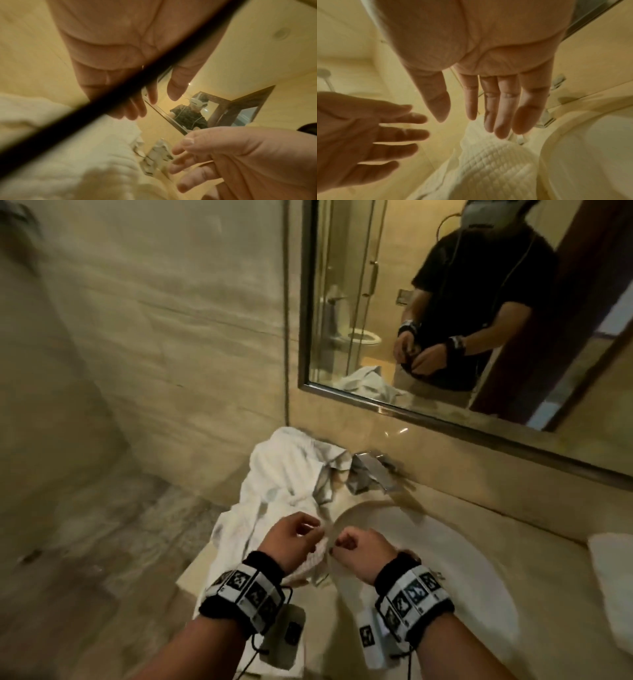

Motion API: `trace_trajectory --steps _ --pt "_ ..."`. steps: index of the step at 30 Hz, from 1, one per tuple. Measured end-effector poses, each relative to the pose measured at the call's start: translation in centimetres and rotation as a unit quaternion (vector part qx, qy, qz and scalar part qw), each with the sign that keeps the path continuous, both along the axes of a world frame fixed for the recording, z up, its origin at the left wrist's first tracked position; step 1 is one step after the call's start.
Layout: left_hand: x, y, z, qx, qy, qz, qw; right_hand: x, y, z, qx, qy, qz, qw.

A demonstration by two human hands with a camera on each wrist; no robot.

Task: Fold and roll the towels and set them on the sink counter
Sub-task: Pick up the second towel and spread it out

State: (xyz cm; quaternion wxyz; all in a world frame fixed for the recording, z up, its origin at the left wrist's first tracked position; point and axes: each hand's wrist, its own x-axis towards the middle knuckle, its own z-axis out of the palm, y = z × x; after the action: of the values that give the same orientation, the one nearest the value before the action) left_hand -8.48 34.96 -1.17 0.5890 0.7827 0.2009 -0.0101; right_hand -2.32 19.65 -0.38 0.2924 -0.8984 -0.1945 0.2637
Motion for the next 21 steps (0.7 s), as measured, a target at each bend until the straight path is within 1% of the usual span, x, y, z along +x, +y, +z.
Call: trace_trajectory --steps 1,3,5,6,8,10,12,14,16,18,20,21 --pt "-0.3 1.9 -0.8 0.033 0.003 0.02 0.999 0.5 1.6 -0.7 -0.003 0.003 -0.013 1.0" --pt "-1.0 6.1 -2.5 0.099 0.032 0.068 0.992 1.7 5.3 -2.9 -0.028 0.009 -0.037 0.999" --pt "-1.6 9.9 -4.2 0.155 0.064 0.107 0.98 2.9 8.9 -5.1 -0.069 -0.006 -0.053 0.996" --pt "-1.9 11.3 -5.0 0.173 0.086 0.112 0.975 3.4 10.4 -6.3 -0.094 -0.012 -0.052 0.994" --pt "-2.1 13.5 -7.0 0.17 0.151 0.088 0.97 3.8 12.9 -8.5 -0.149 -0.003 -0.04 0.988" --pt "-1.8 14.5 -9.2 0.135 0.198 0.048 0.97 3.9 14.2 -10.6 -0.189 0.019 -0.046 0.981" --pt "-1.2 14.8 -10.7 0.114 0.226 -0.003 0.968 4.0 14.7 -12.2 -0.191 0.022 -0.074 0.978" --pt "-0.5 14.8 -11.3 0.104 0.244 -0.036 0.964 4.1 14.7 -12.5 -0.186 -0.003 -0.077 0.98" --pt "0.1 14.9 -11.2 0.147 0.231 -0.044 0.961 4.4 14.4 -11.7 -0.174 -0.037 -0.072 0.981" --pt "0.5 15.3 -10.1 0.199 0.198 -0.054 0.958 4.6 13.8 -10.3 -0.148 -0.074 -0.074 0.983" --pt "0.7 15.7 -8.5 0.201 0.146 -0.037 0.968 4.6 12.9 -8.7 -0.073 -0.097 -0.084 0.989" --pt "0.6 15.6 -7.4 0.211 0.101 -0.023 0.972 4.4 12.3 -7.8 -0.026 -0.111 -0.087 0.99"
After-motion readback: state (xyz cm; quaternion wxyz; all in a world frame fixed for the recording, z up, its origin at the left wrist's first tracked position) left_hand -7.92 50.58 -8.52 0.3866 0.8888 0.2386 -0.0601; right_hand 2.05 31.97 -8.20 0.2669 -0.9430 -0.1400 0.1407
